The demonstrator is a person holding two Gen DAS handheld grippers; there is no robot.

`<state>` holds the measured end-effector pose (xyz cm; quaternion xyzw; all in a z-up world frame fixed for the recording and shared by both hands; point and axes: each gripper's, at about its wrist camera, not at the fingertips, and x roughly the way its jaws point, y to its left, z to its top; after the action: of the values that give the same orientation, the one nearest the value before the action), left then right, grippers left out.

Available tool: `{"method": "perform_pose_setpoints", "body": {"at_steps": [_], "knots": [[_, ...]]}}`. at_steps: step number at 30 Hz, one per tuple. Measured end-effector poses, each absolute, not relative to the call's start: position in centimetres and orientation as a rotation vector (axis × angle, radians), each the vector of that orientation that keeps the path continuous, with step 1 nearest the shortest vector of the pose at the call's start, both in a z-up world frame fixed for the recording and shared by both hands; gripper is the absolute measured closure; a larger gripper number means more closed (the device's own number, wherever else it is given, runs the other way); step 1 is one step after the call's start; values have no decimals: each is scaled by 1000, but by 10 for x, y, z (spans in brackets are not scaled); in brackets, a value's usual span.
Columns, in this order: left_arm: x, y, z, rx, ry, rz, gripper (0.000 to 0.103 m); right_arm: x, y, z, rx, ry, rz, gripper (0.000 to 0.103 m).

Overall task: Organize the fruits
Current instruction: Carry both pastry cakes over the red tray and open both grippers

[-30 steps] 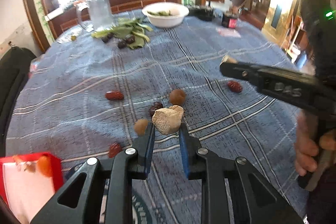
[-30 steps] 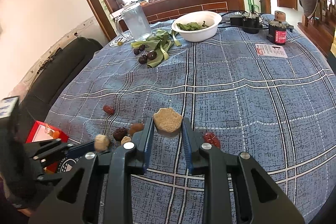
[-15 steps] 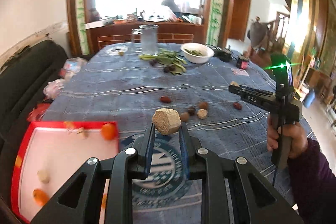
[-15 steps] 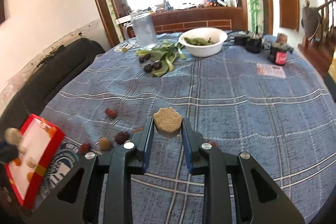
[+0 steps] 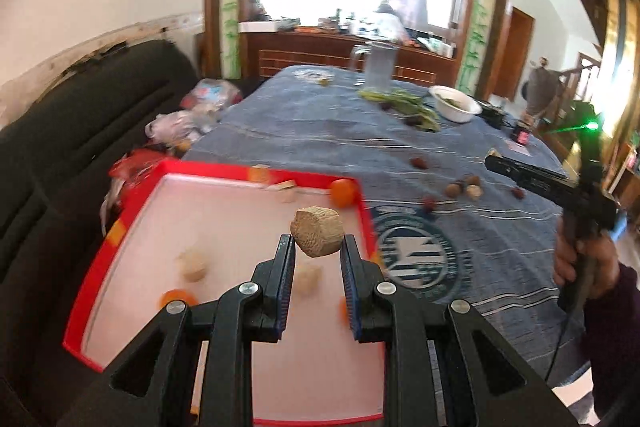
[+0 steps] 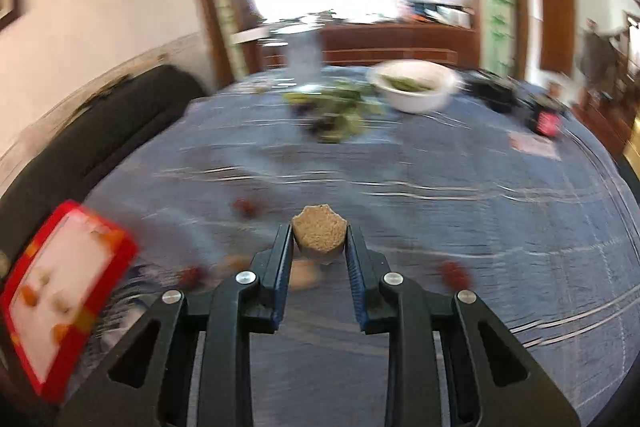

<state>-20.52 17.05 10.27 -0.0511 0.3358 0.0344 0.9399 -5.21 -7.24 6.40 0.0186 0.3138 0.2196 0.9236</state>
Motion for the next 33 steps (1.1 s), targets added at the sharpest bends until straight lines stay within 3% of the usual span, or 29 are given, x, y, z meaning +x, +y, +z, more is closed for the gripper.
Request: {"method": "perform_pose_setpoints", "body": {"at_steps": [13, 28, 30, 32, 33], "knots": [[-219, 247, 85, -147, 694, 257, 81, -116, 117, 56, -137, 743, 830, 74], [-201, 264, 55, -151, 803, 285, 79, -112, 173, 21, -237, 882, 835, 74], [-201, 264, 56, -153, 808, 290, 65, -113, 174, 22, -235, 895, 846, 74], [-204, 263, 60, -153, 791, 305, 38, -113, 172, 24, -231, 893, 847, 74], [-206, 261, 62, -145, 778, 310, 35, -115, 168, 28, -222, 885, 849, 72]]}}
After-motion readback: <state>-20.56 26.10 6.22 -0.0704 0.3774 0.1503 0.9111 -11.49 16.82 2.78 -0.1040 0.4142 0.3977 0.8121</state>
